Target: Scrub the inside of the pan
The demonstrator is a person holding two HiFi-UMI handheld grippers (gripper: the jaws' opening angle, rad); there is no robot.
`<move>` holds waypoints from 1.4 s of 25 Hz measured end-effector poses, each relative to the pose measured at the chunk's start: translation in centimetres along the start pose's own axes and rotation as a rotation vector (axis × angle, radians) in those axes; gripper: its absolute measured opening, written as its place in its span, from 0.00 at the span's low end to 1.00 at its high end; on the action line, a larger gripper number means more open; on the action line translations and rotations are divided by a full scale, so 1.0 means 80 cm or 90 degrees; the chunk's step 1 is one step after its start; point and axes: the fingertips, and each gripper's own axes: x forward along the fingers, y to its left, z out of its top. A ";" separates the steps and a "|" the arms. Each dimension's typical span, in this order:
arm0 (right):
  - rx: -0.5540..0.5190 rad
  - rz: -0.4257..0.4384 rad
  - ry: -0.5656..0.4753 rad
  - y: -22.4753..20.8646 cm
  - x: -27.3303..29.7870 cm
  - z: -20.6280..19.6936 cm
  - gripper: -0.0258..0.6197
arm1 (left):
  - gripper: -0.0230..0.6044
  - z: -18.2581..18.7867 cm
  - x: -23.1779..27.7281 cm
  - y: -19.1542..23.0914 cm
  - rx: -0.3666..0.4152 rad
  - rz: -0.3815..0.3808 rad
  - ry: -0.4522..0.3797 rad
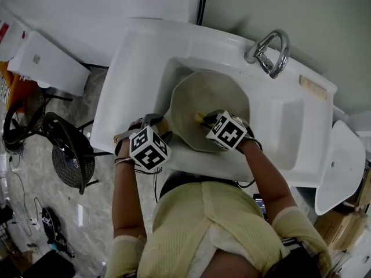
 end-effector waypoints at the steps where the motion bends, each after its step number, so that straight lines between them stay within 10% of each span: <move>1: 0.003 -0.004 -0.007 0.000 -0.005 0.001 0.14 | 0.45 0.000 0.000 0.000 0.003 0.003 -0.002; 18: 0.097 -0.029 -0.118 0.000 -0.068 0.010 0.13 | 0.45 0.006 -0.007 -0.005 -0.003 0.019 -0.033; 35: 0.156 -0.082 -0.205 -0.003 -0.111 0.020 0.13 | 0.43 0.098 -0.098 -0.008 -0.199 0.045 -0.358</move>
